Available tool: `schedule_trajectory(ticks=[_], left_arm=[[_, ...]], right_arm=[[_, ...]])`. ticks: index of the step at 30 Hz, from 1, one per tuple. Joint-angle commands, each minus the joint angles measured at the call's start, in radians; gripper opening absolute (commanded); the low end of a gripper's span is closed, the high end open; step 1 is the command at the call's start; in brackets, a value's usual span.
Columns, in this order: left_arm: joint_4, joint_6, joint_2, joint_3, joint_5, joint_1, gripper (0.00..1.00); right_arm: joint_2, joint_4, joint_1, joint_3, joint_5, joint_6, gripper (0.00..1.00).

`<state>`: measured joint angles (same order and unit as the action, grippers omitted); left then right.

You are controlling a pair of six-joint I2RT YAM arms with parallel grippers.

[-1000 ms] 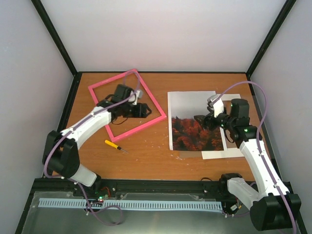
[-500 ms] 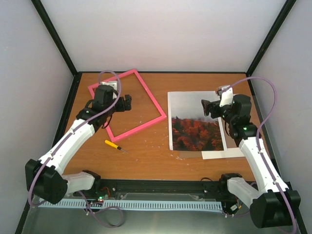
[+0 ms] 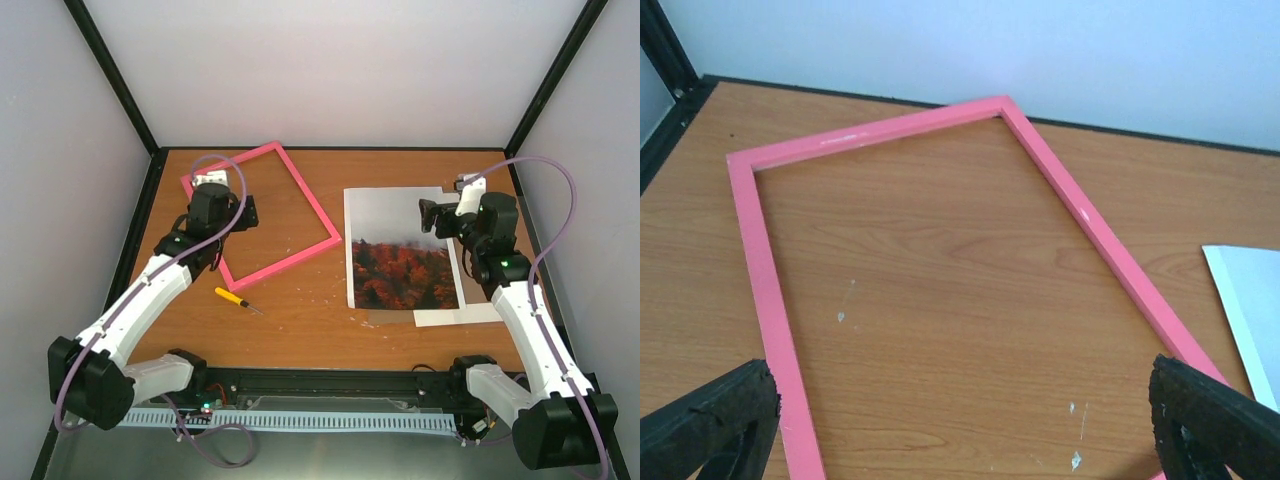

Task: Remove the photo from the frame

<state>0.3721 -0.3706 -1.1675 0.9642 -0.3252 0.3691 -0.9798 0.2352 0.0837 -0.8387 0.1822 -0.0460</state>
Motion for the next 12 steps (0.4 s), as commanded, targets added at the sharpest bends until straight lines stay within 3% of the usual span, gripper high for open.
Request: schedule_trajectory(ticks=[1, 12], left_arm=[[-0.055, -0.001, 0.049, -0.008, -0.040, -0.009, 1.00], [-0.051, -0.002, 0.046, -0.005, -0.012, -0.009, 1.00]], right_arm=[[0.013, 0.002, -0.008, -0.016, -0.031, -0.002, 1.00], [0.014, -0.007, -0.008, 0.002, 0.019, 0.011, 1.00]])
